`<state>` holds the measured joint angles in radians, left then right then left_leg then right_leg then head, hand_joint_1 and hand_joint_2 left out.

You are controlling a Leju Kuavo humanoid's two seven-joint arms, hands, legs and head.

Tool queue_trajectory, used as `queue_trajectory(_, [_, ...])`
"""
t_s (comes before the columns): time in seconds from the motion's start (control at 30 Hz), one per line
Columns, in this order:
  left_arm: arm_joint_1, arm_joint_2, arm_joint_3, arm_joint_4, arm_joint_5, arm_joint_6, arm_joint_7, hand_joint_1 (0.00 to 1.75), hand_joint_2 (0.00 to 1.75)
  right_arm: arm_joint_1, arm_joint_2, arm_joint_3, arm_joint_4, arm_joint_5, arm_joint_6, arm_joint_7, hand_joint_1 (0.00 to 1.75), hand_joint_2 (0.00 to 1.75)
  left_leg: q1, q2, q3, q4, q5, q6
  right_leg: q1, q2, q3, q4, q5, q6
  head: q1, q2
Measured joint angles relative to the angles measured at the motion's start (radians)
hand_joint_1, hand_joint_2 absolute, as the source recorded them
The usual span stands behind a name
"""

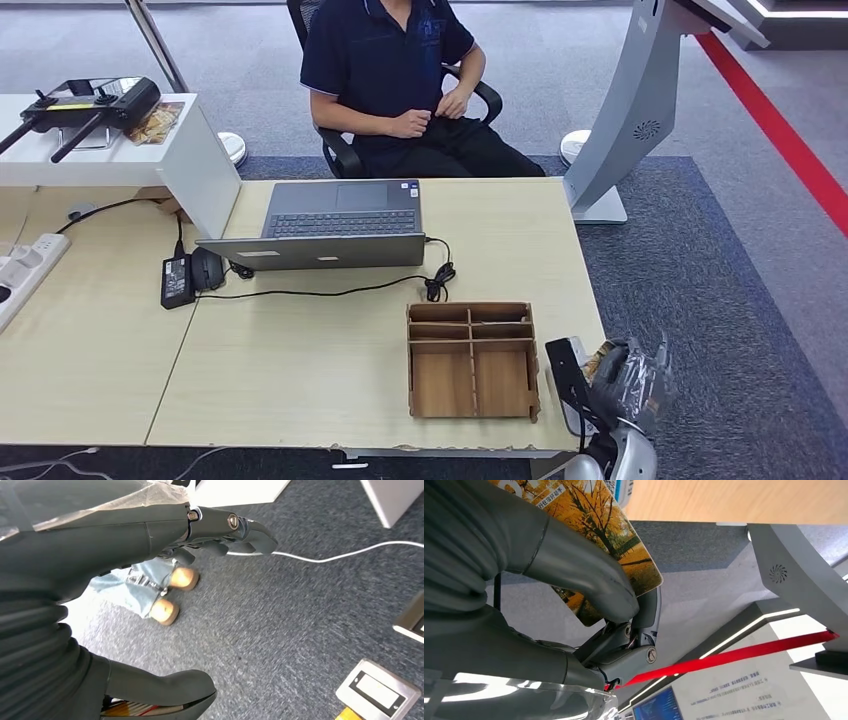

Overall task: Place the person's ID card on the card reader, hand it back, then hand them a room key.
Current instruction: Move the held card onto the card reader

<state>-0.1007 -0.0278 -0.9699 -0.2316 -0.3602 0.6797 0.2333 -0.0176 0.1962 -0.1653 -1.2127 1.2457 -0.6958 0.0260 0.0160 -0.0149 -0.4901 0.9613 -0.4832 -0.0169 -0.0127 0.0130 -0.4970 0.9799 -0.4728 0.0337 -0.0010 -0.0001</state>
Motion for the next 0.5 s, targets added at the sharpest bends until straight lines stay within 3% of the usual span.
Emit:
queue_trajectory(0.27, [0.000, 0.000, 0.002, 0.000, -0.023, -0.005, -0.002, 0.00, 1.75, 0.000, -0.028, 0.021, 0.068, -0.017, 0.000, 0.035, 1.75, 1.75, 0.000, 0.000, 0.000, 0.000, 0.000, 0.000, 0.000, 0.000, 0.000, 0.000, 0.000, 0.000, 0.000, 0.000])
queue_trajectory(0.5, [0.000, 0.000, 0.003, 0.000, -0.024, -0.005, 0.001, 0.00, 1.75, -0.012, -0.032, 0.019, 0.104, 0.002, 0.000, -0.019, 1.75, 1.75, 0.000, 0.000, 0.000, 0.000, 0.000, 0.000, 0.000, 0.000, 0.000, 0.000, 0.000, 0.000, 0.000, 0.000])
